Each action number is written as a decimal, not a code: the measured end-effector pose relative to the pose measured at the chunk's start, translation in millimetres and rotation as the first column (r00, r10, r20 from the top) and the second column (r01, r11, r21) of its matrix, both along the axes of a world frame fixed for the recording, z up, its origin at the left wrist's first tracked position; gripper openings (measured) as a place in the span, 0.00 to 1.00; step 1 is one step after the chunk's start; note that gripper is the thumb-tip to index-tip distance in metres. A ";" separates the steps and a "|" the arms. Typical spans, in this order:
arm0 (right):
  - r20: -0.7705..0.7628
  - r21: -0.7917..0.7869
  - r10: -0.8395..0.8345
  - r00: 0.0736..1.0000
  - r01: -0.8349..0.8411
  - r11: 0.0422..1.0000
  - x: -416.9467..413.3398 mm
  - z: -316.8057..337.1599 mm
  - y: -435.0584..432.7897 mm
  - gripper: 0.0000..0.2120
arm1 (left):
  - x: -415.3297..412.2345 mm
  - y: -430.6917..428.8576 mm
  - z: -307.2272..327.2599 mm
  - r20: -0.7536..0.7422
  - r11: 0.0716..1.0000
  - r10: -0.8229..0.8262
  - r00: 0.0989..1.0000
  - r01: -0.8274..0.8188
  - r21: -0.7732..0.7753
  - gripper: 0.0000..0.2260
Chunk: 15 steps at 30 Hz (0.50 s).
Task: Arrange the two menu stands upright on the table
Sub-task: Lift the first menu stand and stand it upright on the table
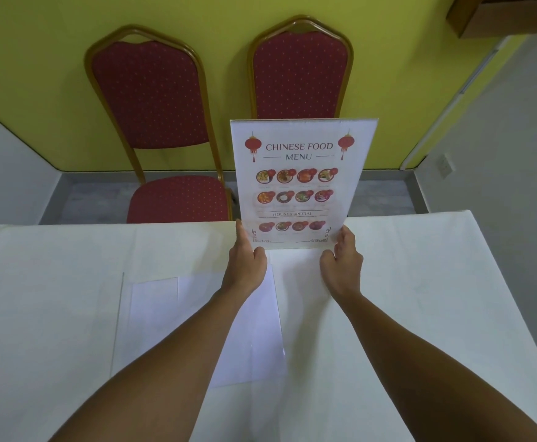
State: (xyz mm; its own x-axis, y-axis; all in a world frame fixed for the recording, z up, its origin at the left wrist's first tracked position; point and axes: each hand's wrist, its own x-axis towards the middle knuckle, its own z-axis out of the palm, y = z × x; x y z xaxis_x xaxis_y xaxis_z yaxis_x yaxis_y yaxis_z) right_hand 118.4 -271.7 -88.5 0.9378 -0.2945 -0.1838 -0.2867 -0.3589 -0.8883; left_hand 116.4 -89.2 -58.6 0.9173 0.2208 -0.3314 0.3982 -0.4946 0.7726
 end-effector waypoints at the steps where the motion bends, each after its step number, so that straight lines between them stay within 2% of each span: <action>1: -0.001 -0.006 0.006 1.000 -0.006 1.000 0.1 -0.2 -1.0 0.28 | 0.0 0.3 0.2 0.000 1.000 -0.003 1.000 0.003 0.004 0.34; 8: -0.004 -0.035 0.009 1.000 -0.009 0.999 -0.9 8.0 -5.8 0.27 | 0.6 10.3 6.3 -0.026 0.995 -0.100 0.995 0.100 -0.009 0.35; 11: 0.000 -0.064 -0.070 0.998 0.070 0.995 -7.4 13.9 -4.2 0.32 | -2.1 19.4 11.7 -0.032 0.988 -0.154 0.988 0.155 0.027 0.33; 15: 0.126 -0.066 -0.072 0.989 0.081 0.995 -23.4 26.6 7.0 0.35 | -13.7 33.2 19.0 -0.059 0.963 -0.221 0.974 0.227 0.145 0.32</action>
